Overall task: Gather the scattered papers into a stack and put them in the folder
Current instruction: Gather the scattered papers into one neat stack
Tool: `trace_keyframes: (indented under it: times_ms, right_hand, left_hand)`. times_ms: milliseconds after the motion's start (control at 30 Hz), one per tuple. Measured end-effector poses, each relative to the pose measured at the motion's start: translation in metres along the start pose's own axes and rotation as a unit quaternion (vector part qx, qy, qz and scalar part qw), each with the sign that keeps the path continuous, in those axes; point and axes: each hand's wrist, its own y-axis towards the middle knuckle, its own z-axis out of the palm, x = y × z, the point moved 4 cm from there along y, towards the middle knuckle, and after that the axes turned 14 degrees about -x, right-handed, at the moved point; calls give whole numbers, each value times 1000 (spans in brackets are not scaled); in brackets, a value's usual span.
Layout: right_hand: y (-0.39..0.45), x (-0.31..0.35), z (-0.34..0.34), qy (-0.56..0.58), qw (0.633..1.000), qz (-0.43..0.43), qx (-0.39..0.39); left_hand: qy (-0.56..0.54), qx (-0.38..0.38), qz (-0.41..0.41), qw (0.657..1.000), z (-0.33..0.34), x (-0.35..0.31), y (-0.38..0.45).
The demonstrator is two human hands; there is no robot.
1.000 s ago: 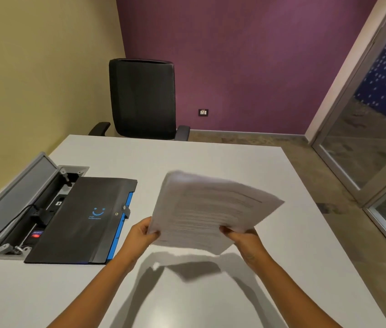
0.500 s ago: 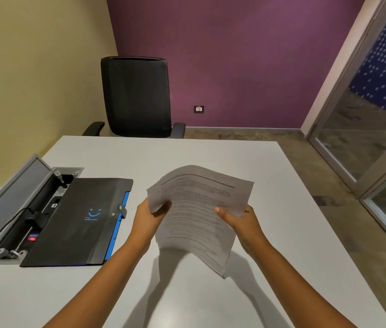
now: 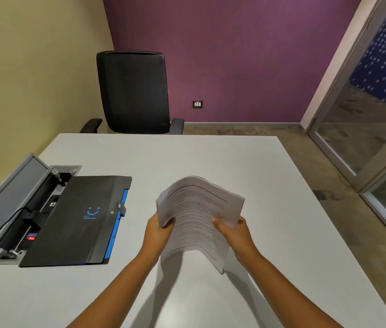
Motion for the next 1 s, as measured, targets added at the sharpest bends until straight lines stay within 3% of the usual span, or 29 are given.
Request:
trace_keyframes:
  times_ms: [200,333,400,500,700,833,1000]
  right_hand:
    - [-2,-59,0,-103,991,67,-60]
    - [-3,-86,5,-158,986,53,-16]
    - [-3,-96,10,-167,983,78,12]
    - [0,-97,4,-268,963,27,10]
    - [10,-101,-9,-280,959,34,36]
    - [10,-103,-19,-245,968,41,37]
    - [-2,-129,-36,-154,965,214,16]
  left_hand:
    - [130,8,-87,988,-2,73,-6]
    - [130,20,-163,978,-3,102,-14]
    - [131,28,-174,976,-4,109,-16]
    - [140,34,-170,975,-9,111,-12]
    - [154,53,-104,981,-15,98,0]
    - [173,22,-98,980,-17,101,7]
    - [268,104,-123,950,-18,128,-5]
